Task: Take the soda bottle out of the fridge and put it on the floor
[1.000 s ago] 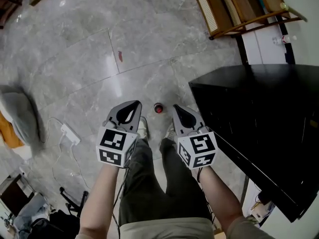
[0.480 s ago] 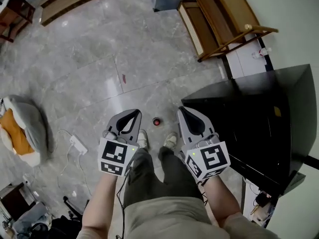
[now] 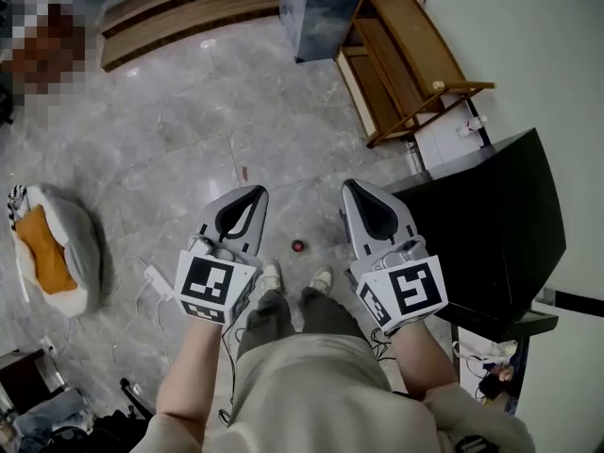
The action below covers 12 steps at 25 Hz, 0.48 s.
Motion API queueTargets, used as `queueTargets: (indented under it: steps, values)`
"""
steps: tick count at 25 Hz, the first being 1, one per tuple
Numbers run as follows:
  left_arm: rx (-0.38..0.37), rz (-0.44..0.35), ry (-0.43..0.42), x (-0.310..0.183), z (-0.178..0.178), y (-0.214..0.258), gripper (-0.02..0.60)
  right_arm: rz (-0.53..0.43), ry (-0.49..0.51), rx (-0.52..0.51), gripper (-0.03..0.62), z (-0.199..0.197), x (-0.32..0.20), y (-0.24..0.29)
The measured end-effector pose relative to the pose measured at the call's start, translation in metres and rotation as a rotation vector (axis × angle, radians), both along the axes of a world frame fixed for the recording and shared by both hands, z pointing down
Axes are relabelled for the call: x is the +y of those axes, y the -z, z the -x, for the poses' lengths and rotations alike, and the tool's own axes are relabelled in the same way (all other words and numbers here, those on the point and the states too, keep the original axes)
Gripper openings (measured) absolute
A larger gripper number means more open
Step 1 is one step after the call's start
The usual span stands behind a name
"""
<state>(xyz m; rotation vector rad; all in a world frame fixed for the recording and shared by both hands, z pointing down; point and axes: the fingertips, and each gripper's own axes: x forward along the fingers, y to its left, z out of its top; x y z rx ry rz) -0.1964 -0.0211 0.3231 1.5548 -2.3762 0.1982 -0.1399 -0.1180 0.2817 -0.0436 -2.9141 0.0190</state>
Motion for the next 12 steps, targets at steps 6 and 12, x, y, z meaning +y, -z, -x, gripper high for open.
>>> queueTargets:
  steps: [6,12]
  values:
    - [-0.135,-0.069,0.005,0.015,-0.011,0.086,0.007,-0.062,0.027,-0.119,-0.003,-0.008,0.014,0.079]
    - [-0.258,-0.143,0.001,0.046,-0.023,0.165,0.008,-0.105,0.058,-0.216,-0.004,-0.022,0.043,0.149]
